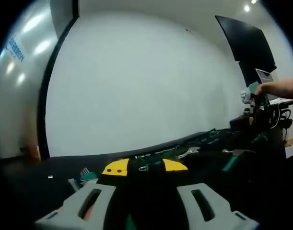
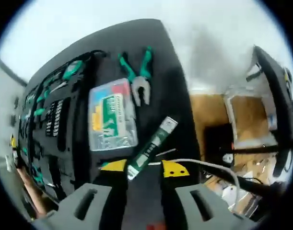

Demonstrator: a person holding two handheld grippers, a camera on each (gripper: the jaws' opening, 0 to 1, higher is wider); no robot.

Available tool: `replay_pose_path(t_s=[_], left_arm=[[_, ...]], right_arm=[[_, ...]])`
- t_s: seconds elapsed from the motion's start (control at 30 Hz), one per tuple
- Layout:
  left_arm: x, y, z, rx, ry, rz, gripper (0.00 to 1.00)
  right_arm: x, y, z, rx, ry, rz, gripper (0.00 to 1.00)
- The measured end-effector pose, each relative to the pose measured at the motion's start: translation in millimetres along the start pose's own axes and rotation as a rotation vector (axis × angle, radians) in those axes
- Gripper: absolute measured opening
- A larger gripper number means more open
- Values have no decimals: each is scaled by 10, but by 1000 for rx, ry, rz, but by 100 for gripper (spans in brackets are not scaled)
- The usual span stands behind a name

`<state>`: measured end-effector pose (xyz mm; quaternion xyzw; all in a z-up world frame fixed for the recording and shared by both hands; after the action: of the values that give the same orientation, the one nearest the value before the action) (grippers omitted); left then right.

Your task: Pick up the tools and put them into their designated positions in the toolbox.

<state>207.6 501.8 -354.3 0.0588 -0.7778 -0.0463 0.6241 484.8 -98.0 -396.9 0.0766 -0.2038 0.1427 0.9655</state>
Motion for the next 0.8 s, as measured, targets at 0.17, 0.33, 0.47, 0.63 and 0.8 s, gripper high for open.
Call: replay_pose_path(t_s=[0.17, 0.33, 0.47, 0.63, 0.8], left_arm=[[4, -12, 2, 1, 2, -7, 27], [-7, 10, -6, 2, 2, -5, 27], [-3, -4, 1, 4, 3, -10, 27], [-1, -8, 3, 8, 7, -10, 27], [-7, 2, -1, 14, 12, -14, 27]], right_arm=[[111, -34, -207, -27, 4, -57, 27], [106, -12, -233, -80, -8, -35, 26], [92, 17, -266, -96, 18, 20, 27], [-1, 88, -235, -101, 42, 71, 27], [-8, 81, -237, -105, 86, 56, 27]])
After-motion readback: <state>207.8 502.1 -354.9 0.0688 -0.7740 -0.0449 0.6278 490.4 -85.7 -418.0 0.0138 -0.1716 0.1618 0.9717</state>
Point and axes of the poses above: the point that each gripper's makers call its tool centre point, and the gripper's own axes: z roughly backward along the fingers, y roughly to its left, x roughly out of its top, the point moved 3 cm from there along z, roughly backward along the fingers, and after that the axes turned 5 degrees about -y, right-handed, at the moved point
